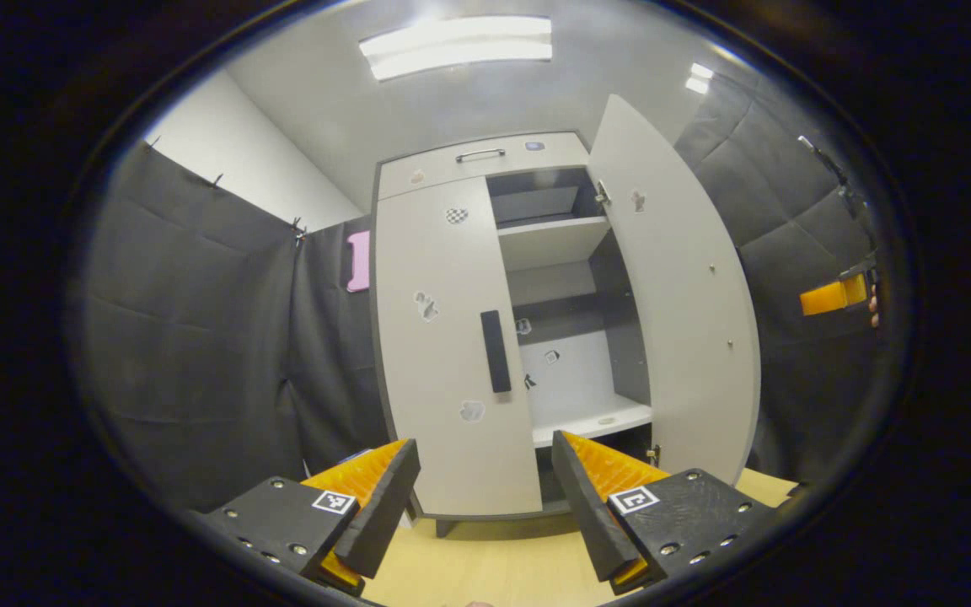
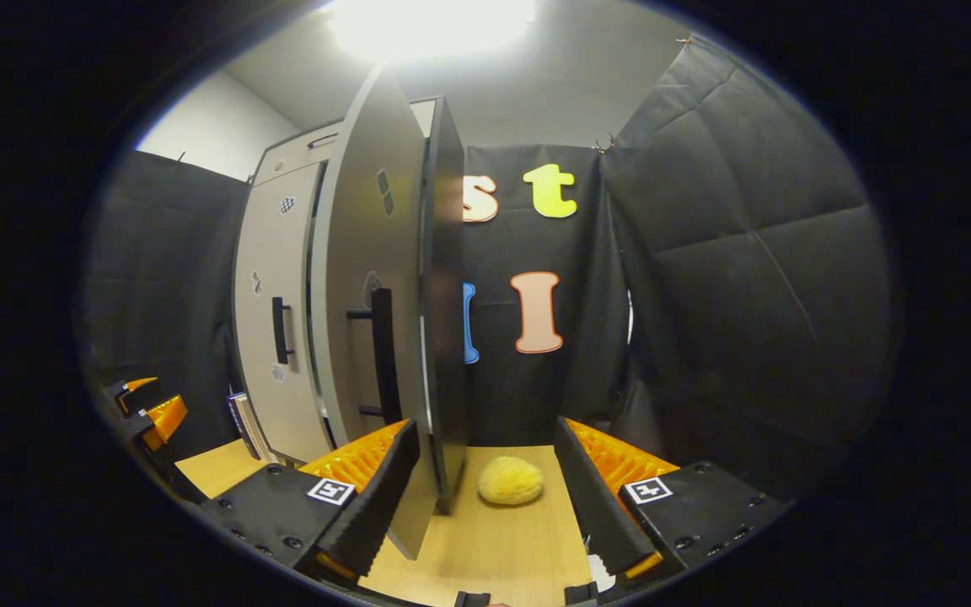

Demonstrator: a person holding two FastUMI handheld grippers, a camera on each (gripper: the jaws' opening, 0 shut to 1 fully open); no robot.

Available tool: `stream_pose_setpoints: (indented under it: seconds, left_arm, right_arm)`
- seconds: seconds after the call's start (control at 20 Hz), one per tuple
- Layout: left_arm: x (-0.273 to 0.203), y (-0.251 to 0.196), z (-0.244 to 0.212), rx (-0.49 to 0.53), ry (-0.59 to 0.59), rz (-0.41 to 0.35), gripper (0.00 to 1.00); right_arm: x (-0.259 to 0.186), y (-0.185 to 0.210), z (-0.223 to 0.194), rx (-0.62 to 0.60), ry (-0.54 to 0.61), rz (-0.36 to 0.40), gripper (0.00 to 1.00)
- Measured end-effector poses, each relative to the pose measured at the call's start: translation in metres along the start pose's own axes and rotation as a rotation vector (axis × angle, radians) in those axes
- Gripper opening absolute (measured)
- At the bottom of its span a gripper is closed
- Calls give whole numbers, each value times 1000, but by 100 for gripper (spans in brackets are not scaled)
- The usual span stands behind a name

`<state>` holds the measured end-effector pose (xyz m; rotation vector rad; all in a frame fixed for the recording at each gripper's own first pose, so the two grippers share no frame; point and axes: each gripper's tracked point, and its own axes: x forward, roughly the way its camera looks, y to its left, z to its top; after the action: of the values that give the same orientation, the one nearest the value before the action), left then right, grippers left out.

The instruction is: Open the right door of the double-door shoe cabinet with the right hand, and open the left door with the left hand.

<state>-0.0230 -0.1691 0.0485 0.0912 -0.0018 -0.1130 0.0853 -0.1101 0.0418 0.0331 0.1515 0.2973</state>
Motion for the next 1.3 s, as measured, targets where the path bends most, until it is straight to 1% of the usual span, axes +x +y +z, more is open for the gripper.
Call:
stream_pose_setpoints:
  seconds: [0.05,0.1,0.15,0.2,0.3,0.35,0.4,0.45,0.55,0.6,0.65,0.7,0.9,0.95,1.05,1.15,1.2,1.25,1.3]
  left_arm:
    - [4,-3,2,10,4,-7,91]
    - [10,-6,5,13,4,-17,93]
    - [17,-11,10,10,-2,-30,93]
    - [25,-13,15,6,-8,-39,93]
    - [43,-15,24,-5,-21,-52,93]
    - [54,-15,28,-13,-29,-60,95]
    - [67,-16,33,-22,-38,-68,93]
    - [79,-16,36,-28,-44,-78,91]
    - [103,-15,41,-37,-48,-93,91]
    - [115,-14,43,-46,-50,-100,93]
    - [125,-13,44,-55,-49,-107,91]
    - [136,-12,46,-64,-48,-113,91]
    - [178,-1,41,-90,-33,-119,93]
    - [189,1,39,-99,-29,-122,91]
    - [209,5,33,-113,-16,-130,93]
    - [227,7,27,-124,-2,-139,92]
    - [236,8,25,-129,3,-142,93]
    - [242,7,21,-136,10,-146,93]
    - [250,7,18,-142,19,-151,93]
  right_arm:
    - [-6,-6,-2,-7,-3,-27,97]
    - [-9,-14,-3,-13,-11,-55,97]
    - [-11,-19,-4,-14,-15,-74,97]
    - [-13,-23,-6,-11,-13,-88,92]
    - [-17,-30,-11,-3,-2,-114,92]
    - [-17,-36,-15,1,6,-133,92]
    - [-18,-40,-16,5,12,-152,97]
    - [-19,-42,-17,11,15,-167,97]
    - [-20,-47,-17,17,14,-198,97]
    - [-19,-49,-17,17,15,-217,97]
    - [-18,-51,-18,19,16,-235,97]
    - [-17,-52,-18,23,17,-249,97]
    - [-13,-55,-24,32,25,-304,97]
    - [-12,-56,-25,35,27,-320,97]
    - [-10,-58,-29,45,37,-346,97]
    - [-8,-58,-35,52,48,-369,97]
    - [-8,-59,-37,50,54,-380,97]
    - [-9,-60,-39,47,60,-393,93]
    - [-8,-61,-41,44,66,-403,97]
